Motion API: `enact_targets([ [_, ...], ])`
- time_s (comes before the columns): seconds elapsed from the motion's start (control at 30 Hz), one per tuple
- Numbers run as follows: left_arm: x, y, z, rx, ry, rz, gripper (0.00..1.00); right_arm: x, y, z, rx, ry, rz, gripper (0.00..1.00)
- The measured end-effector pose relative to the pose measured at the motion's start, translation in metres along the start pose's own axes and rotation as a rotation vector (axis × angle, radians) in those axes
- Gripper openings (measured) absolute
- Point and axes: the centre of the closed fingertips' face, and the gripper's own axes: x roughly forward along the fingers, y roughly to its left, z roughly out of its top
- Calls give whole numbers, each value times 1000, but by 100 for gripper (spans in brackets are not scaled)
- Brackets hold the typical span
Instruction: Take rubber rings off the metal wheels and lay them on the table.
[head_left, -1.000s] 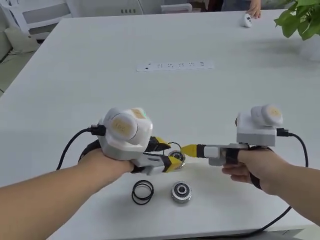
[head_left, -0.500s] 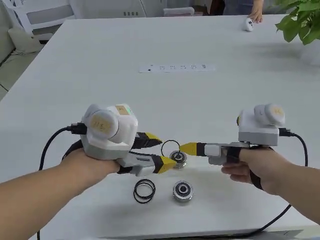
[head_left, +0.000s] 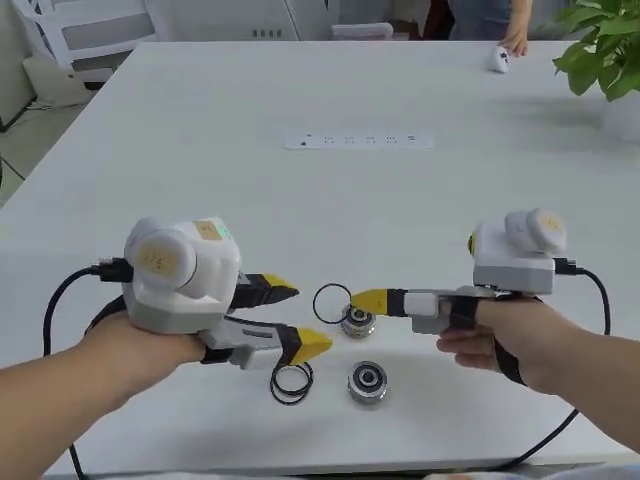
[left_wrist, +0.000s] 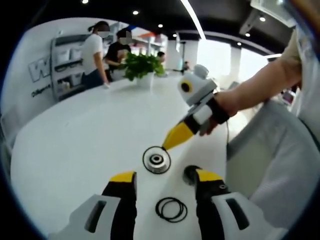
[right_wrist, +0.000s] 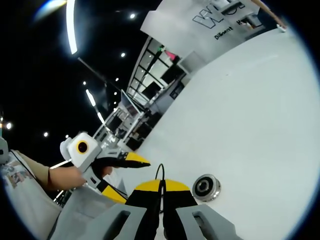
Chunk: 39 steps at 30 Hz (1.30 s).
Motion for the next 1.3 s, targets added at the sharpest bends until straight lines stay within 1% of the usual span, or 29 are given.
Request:
enact_targets([
  [0.2,-13,2,-9,-17,1,11,49,7,10,-8,-10,40,21,0],
  [0.3,-19,1,-12,-13,9,13,50,10,12,-13,-15,61,26,0],
  [0.4,-26,1,-18,5,29,14,50,15,15,-18,-19,86,33,0],
  [0.43,-28,1,-20,6,32,14,50,15,14,-19,-20,93,35,0],
  [0.6,-36,2,-25,-7,37,13,51,23,16,-30,-37,143,39,0],
  [0.87,-41,4,-27,-23,35,22,51,36,13,-43,-67,214,39,0],
  [1.03,-44,6,-28,-31,33,28,51,42,7,-54,-101,263,14,0],
  [1.17,-45,7,-30,-35,36,32,51,44,4,-61,-127,289,-1,0],
  [1.3,-46,7,-31,-38,39,35,51,45,0,-63,-155,300,-15,0],
])
